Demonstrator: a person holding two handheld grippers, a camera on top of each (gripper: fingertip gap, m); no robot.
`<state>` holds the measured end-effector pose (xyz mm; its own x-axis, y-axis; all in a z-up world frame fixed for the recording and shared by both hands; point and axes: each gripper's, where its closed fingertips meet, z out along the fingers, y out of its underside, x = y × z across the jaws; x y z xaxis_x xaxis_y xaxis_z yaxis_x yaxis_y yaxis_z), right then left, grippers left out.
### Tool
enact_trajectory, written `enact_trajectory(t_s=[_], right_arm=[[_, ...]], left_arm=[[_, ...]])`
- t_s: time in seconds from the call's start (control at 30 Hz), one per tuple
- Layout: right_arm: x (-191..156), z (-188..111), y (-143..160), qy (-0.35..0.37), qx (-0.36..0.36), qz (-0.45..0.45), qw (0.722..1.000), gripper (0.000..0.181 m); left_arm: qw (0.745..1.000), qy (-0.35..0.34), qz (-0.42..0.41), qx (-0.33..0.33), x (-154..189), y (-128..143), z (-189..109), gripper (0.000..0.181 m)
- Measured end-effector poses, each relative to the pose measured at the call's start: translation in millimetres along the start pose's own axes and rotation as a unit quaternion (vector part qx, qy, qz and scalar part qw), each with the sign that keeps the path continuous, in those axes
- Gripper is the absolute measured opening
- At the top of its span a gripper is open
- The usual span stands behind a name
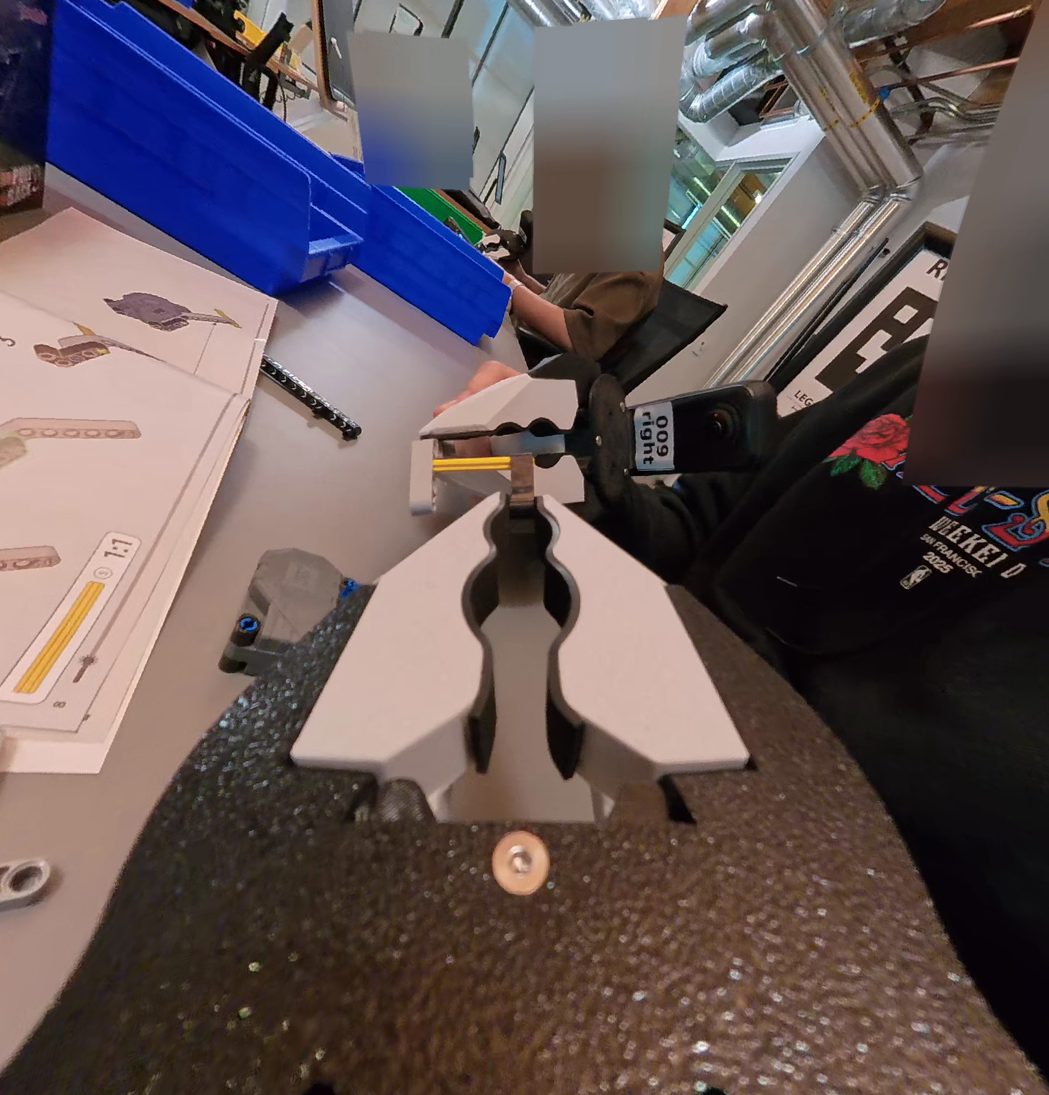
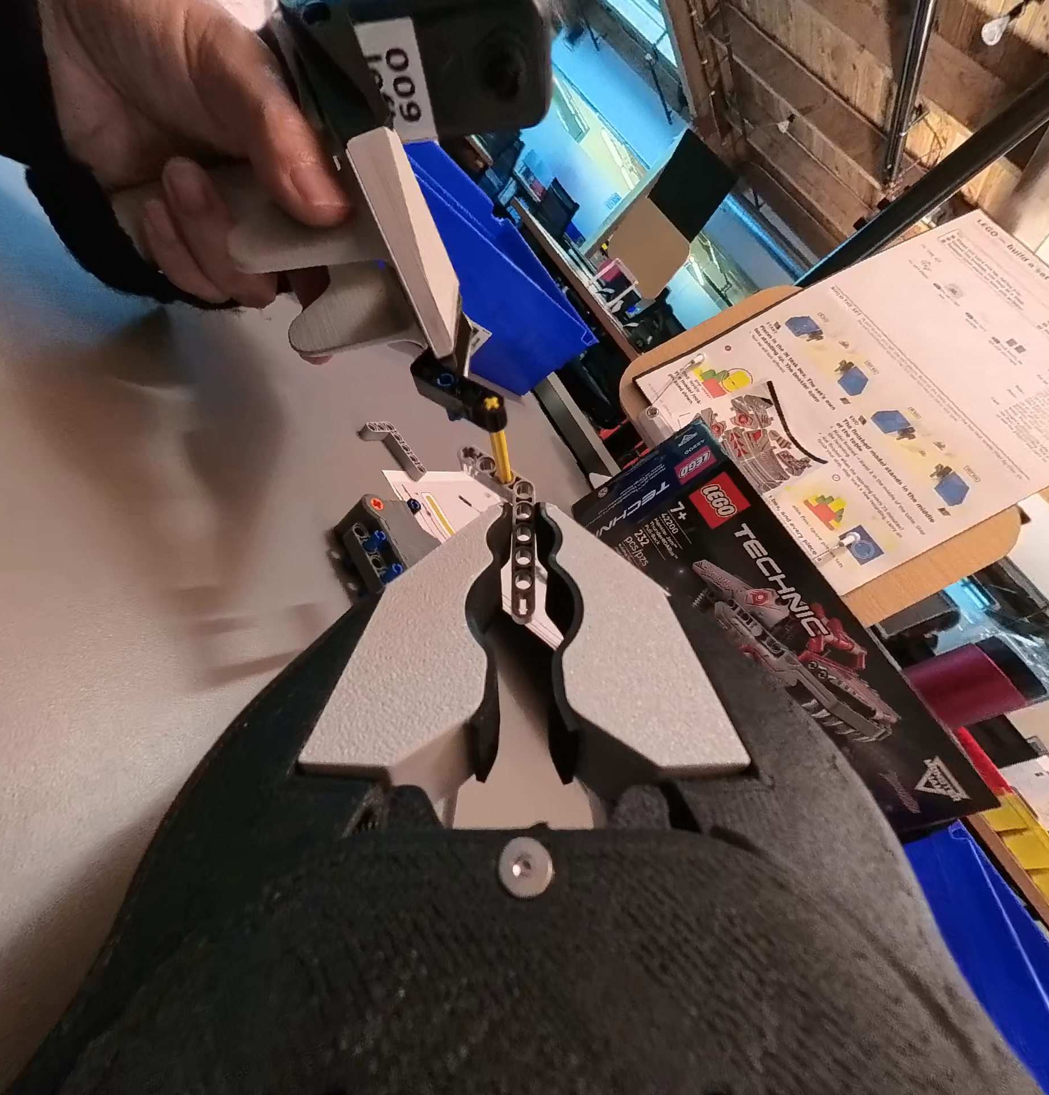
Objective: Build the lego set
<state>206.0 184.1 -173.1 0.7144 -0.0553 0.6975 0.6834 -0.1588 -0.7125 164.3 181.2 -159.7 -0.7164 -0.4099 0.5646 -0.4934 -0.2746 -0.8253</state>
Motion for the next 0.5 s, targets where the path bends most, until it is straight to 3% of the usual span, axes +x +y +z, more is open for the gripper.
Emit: enact_trajectory(t_s=[0.13, 0.33, 0.5], right_arm=[[7, -4, -8, 0.016, 0.023, 0.005, 1.0, 0.006], [13, -11, -25, 0.043, 0.074, -0.017, 0.996, 0.005], [14, -13, -27, 0.037, 0.09, -0.005, 0.995, 0.005]], left_arm=[[1.0, 0.02, 0.002, 0.018, 7, -6, 1, 0.005], [0.993, -0.011, 0.116, -0.011, 24, -11, 3, 0.005], [0.998, -0.011, 0.064, 0.002, 23, -15, 4, 0.005]])
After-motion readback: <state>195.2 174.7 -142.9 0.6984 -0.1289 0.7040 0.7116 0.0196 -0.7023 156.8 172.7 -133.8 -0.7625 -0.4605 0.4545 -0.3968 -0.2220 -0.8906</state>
